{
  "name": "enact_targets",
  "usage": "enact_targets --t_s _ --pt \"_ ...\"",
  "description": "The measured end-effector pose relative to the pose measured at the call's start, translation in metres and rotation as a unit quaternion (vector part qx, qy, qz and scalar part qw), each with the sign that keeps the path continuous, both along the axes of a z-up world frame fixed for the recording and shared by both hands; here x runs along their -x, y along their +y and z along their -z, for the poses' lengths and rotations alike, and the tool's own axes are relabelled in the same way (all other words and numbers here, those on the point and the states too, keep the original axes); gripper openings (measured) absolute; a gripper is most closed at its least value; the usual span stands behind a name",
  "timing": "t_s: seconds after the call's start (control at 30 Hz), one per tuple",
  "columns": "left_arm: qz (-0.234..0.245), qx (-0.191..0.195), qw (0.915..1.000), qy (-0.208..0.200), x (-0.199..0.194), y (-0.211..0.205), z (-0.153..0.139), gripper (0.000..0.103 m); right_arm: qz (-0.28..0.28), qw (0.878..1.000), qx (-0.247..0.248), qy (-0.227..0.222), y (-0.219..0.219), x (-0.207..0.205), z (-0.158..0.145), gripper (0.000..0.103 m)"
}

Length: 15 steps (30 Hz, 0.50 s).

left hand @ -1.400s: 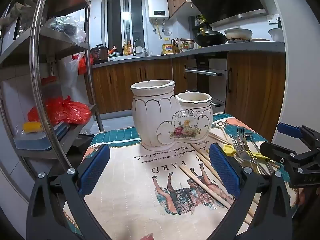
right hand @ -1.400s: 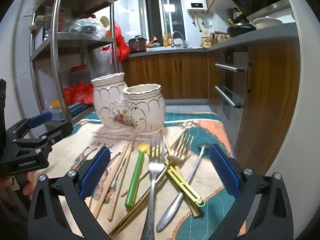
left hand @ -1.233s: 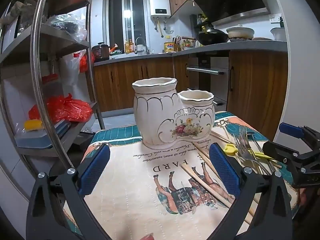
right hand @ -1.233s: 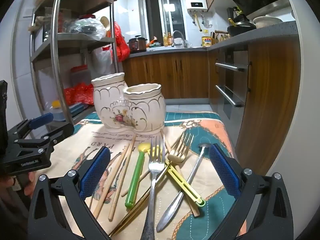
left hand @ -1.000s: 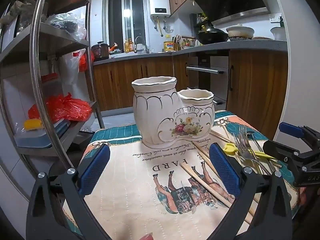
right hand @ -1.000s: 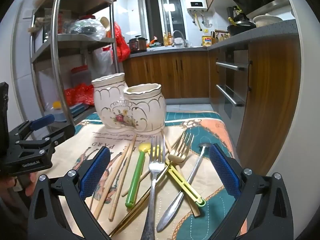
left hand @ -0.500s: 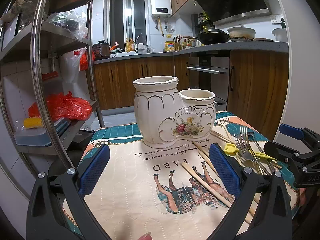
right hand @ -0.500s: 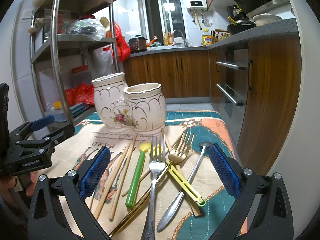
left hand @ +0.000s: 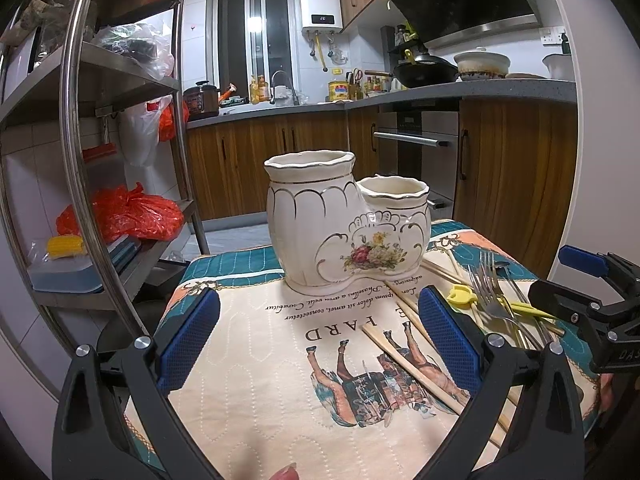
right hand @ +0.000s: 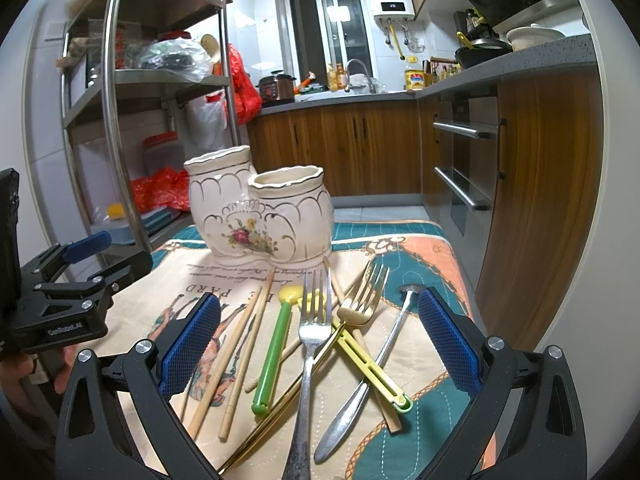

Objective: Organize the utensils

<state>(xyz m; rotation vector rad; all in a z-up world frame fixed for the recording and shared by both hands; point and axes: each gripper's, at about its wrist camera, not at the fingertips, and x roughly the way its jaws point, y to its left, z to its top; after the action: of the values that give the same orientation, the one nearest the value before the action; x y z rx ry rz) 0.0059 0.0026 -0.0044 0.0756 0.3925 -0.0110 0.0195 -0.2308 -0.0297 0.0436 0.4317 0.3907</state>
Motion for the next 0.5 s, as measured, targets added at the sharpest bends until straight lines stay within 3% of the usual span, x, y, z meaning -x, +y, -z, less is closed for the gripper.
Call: enact_targets --t_s 0.5 --pt "0.001 0.002 1.0 -0.001 -0.0003 -0.0028 0.0018 0.098 0.0 1.0 -0.002 0.001 -0.0003 -0.0004 0.0004 0.098"
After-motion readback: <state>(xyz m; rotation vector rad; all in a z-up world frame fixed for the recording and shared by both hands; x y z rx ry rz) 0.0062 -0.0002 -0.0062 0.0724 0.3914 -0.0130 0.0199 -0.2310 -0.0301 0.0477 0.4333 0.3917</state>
